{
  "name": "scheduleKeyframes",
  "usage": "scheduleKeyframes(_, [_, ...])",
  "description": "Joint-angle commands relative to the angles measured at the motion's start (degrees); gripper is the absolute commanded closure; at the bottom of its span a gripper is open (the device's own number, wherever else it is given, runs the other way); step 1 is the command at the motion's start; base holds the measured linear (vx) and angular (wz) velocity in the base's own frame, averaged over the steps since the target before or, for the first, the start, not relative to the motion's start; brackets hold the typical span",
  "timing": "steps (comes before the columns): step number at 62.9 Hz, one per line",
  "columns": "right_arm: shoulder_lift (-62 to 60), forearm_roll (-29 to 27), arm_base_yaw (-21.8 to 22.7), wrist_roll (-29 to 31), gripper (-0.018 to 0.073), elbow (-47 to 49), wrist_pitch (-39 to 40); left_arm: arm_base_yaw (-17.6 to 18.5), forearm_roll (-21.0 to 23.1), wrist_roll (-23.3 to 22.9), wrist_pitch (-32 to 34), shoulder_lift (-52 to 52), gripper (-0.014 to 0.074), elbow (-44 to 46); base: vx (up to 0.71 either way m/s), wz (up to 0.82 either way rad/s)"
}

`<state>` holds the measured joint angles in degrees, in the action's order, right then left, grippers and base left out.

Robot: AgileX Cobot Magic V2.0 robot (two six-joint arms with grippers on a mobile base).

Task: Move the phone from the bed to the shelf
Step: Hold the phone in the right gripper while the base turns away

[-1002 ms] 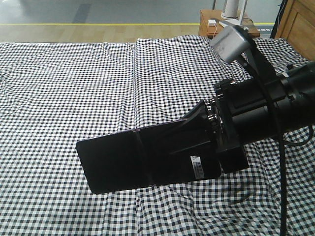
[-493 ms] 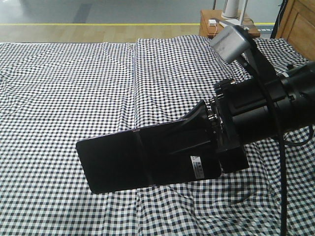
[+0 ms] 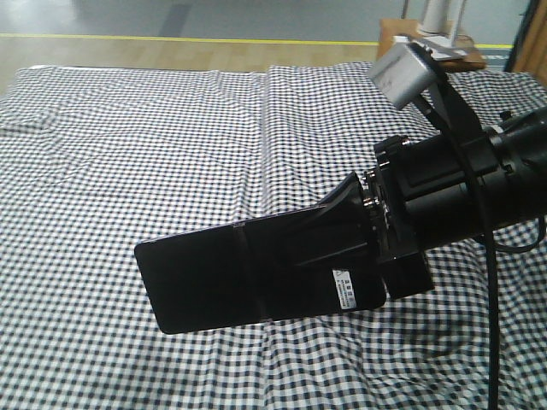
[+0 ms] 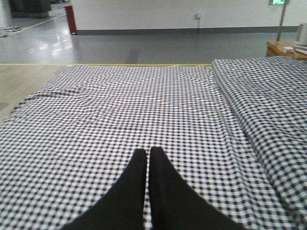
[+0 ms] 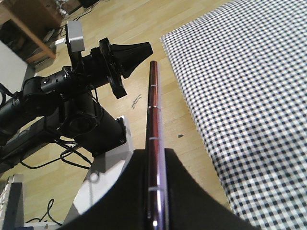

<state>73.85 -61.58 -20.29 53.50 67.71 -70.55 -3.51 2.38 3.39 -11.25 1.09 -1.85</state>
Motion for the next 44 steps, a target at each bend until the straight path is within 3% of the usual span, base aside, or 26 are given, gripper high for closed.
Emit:
scheduleKeyframes(1, [-1.57, -4.72, 0.19, 0.3, 0.0561, 1.41, -3.19, -0.02, 0.53, 0.0, 3.99, 0.48, 0.0595, -0.41, -0.06, 0.36])
scheduleKeyframes(44, [-1.57, -4.73, 0.19, 0.3, 0.0561, 1.41, -3.13, -0.02, 0.53, 0.0, 3.99, 0.48, 0.0595, -0.41, -0.09, 0.49])
